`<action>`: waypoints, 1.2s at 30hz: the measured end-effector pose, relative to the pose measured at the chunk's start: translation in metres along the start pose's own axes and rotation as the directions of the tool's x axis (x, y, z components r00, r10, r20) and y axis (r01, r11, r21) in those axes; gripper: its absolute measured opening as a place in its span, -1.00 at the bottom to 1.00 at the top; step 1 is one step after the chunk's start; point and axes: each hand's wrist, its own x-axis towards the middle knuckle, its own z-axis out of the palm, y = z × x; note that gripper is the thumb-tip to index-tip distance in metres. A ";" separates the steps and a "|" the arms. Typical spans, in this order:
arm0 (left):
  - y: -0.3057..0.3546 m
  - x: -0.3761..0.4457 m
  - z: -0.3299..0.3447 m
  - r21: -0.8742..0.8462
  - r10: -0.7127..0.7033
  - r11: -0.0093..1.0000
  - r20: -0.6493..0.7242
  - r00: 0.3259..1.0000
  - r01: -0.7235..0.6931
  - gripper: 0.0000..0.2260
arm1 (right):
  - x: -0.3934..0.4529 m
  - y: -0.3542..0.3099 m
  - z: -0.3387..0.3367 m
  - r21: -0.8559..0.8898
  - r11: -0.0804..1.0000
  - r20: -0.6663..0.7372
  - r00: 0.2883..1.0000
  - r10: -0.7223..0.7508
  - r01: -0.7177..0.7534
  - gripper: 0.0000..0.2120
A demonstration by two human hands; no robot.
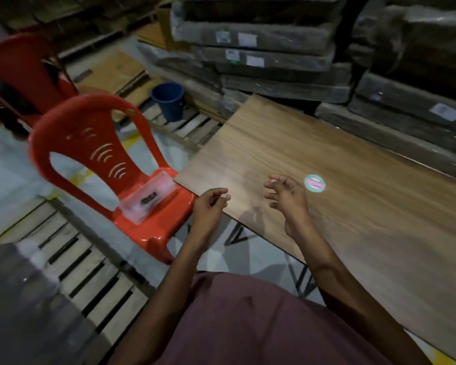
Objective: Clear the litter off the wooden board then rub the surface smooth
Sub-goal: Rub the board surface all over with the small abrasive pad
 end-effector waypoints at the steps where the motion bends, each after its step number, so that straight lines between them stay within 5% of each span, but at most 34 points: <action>1: 0.001 0.014 -0.018 0.016 -0.003 1.000 -0.006 1.000 0.003 -0.86 | 0.006 -0.002 0.024 -0.012 1.000 0.018 1.000 0.005 -0.005 -0.83; 14: -0.013 0.145 -0.212 0.154 -0.127 0.975 -0.214 0.969 0.162 -0.83 | 0.073 0.014 0.269 -0.337 0.941 0.297 0.947 0.121 -0.014 -0.87; 24: -0.082 0.240 -0.270 -0.083 -0.463 0.875 -0.435 0.772 0.478 -0.85 | 0.170 0.076 0.424 -0.647 0.747 0.501 0.825 0.263 0.155 -0.87; 36: -0.223 0.376 -0.295 -0.137 -0.644 0.734 -0.451 0.618 0.665 -0.77 | 0.291 0.247 0.538 -0.809 0.584 0.283 0.826 0.488 -0.067 -0.74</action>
